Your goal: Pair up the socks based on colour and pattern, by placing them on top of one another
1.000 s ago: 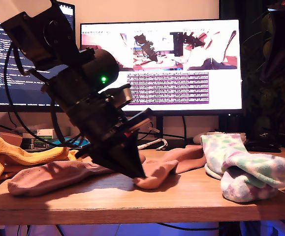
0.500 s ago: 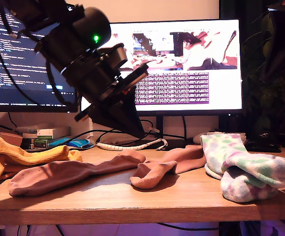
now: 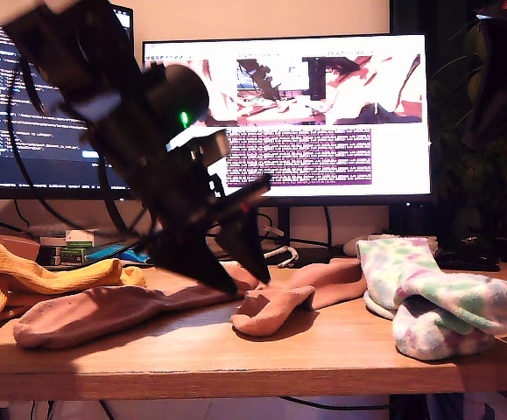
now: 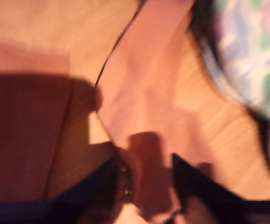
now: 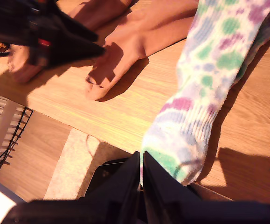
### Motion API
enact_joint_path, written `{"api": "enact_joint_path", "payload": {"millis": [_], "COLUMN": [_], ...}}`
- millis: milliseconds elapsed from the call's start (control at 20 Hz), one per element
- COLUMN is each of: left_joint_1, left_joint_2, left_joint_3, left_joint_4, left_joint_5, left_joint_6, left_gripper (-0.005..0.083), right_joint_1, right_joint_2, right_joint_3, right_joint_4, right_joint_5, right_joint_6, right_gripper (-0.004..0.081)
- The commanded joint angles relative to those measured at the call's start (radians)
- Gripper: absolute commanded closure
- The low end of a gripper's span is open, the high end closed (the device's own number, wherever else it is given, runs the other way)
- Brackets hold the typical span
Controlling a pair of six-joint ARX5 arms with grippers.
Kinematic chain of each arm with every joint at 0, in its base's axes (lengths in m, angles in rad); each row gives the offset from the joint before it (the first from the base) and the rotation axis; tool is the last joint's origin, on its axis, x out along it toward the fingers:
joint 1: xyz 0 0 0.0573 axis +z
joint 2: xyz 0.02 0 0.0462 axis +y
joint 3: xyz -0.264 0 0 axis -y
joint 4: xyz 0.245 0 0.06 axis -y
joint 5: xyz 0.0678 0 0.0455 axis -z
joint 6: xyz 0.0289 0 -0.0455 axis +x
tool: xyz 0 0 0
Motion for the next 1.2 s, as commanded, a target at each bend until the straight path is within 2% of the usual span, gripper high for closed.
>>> {"api": "enact_joint_path", "payload": {"millis": [0,450,500,650,800,900,1150], "left_joint_1": [0.0,-0.003,-0.003,-0.004,0.001,0.014,0.04], "left_joint_2": [0.029,0.075,0.076,0.076,0.074,0.058,-0.006], "left_joint_3": [-0.012,-0.012,-0.012,-0.012,-0.001,0.026,0.081], "left_joint_4": [0.026,0.031,0.033,0.034,0.02,-0.042,-0.134], "left_joint_5": [0.002,0.008,0.008,0.031,0.095,0.142,0.14], "left_joint_6": [-0.03,-0.053,-0.053,-0.053,-0.053,-0.055,-0.044], "left_gripper": [0.0381,0.0462,0.0512,0.0795,0.0793,0.0793,0.0793], "right_joint_1": [0.005,0.005,0.005,0.005,0.005,0.005,0.005], "right_joint_2": [0.0,0.0,0.0,0.0,0.0,0.0,0.0], "right_joint_3": [0.009,0.009,0.009,0.009,0.009,0.009,0.009], "right_joint_4": [0.004,0.023,0.023,0.022,0.022,0.022,0.035], "right_joint_5": [-0.001,-0.001,-0.001,-0.001,-0.001,-0.001,-0.001], "right_joint_6": [-0.003,-0.006,-0.006,-0.007,-0.01,-0.011,-0.03], "right_gripper": [0.078,0.078,0.078,0.078,0.078,0.078,0.078]}}
